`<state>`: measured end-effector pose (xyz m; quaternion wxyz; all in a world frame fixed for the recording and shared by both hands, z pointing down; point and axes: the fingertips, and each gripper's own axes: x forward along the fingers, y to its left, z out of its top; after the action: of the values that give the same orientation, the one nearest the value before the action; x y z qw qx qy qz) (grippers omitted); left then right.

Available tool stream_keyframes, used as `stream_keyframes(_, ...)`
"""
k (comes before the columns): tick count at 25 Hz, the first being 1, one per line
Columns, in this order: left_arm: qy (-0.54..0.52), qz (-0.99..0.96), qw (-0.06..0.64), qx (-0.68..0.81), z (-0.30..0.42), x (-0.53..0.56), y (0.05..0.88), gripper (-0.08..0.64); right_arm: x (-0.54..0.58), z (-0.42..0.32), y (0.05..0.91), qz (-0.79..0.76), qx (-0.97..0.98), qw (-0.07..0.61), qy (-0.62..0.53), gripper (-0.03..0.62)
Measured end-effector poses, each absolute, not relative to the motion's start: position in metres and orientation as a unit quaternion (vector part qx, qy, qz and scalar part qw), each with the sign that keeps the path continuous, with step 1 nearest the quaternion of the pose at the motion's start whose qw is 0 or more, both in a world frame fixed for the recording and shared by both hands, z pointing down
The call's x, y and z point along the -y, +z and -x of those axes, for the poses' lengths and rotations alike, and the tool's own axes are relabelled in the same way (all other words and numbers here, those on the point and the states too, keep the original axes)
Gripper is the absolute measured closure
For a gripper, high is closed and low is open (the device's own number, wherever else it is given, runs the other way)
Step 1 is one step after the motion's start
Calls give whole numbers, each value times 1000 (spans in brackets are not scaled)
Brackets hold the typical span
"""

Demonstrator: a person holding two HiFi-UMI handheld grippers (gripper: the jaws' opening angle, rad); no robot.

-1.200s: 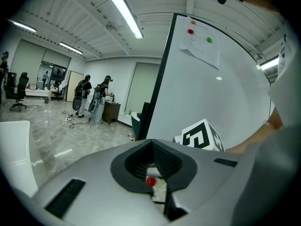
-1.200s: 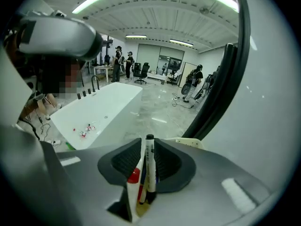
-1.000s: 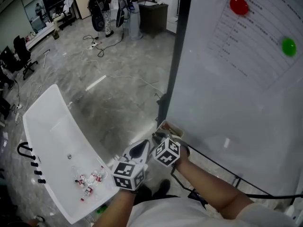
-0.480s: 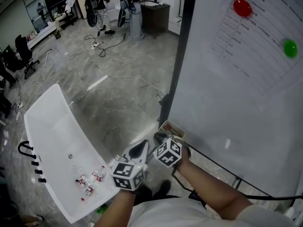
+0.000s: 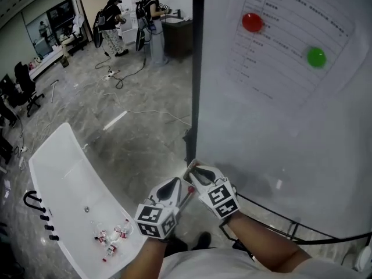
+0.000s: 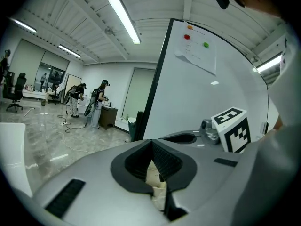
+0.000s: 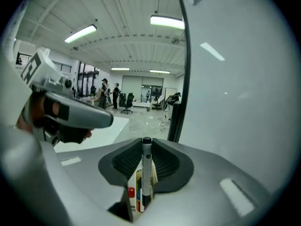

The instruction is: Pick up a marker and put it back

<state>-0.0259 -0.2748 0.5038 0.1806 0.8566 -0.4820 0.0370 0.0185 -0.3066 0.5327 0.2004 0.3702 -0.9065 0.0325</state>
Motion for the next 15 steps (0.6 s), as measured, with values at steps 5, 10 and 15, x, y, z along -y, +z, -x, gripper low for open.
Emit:
stream_keyframes(5,29,-866,167,471,11,275,482,557,293,-44,469,-401,910,103,27,525)
stream_keyframes(10,21,-873,155,462,-2,278,467,555,284,-55,430,-408,912,51,5,525)
stream_keyframes(15,16,-873,134,469,-7,279,452,557,281,-54,419,-406,913,43,6,525)
